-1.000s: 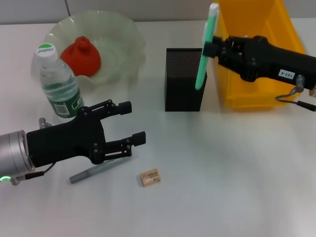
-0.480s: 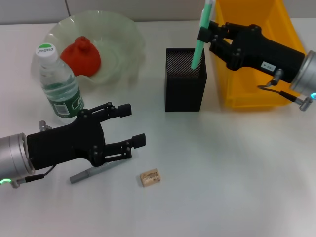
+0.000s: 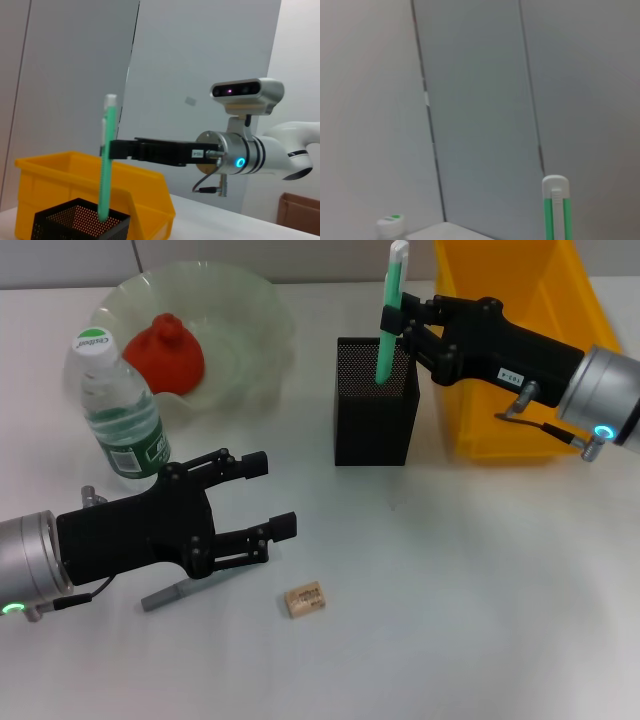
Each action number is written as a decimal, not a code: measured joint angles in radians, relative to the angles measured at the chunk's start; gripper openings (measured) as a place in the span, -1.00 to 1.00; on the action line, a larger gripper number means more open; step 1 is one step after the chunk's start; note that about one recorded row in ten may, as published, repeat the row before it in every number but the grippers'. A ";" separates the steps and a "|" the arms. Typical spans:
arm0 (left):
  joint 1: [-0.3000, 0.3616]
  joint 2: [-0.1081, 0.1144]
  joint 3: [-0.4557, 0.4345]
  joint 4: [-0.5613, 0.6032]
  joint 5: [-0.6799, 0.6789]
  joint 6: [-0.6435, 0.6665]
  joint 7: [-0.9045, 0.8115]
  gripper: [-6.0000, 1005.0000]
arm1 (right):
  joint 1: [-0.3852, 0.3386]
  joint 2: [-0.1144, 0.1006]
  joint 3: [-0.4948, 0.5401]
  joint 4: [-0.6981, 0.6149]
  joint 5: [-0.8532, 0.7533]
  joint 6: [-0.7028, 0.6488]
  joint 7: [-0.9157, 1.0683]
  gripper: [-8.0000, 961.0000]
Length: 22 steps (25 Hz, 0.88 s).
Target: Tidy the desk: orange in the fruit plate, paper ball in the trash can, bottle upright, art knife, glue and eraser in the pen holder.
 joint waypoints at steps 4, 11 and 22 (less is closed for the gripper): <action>0.000 0.000 0.000 0.000 0.000 0.000 0.000 0.60 | 0.021 0.000 -0.006 0.030 0.040 0.044 -0.025 -0.61; -0.001 0.000 0.000 0.000 0.000 0.000 0.000 0.60 | 0.062 0.000 -0.009 0.089 0.047 0.082 -0.075 -0.61; -0.005 0.000 0.000 0.000 0.000 0.000 0.000 0.60 | 0.067 0.001 -0.083 0.096 0.046 0.145 -0.077 -0.61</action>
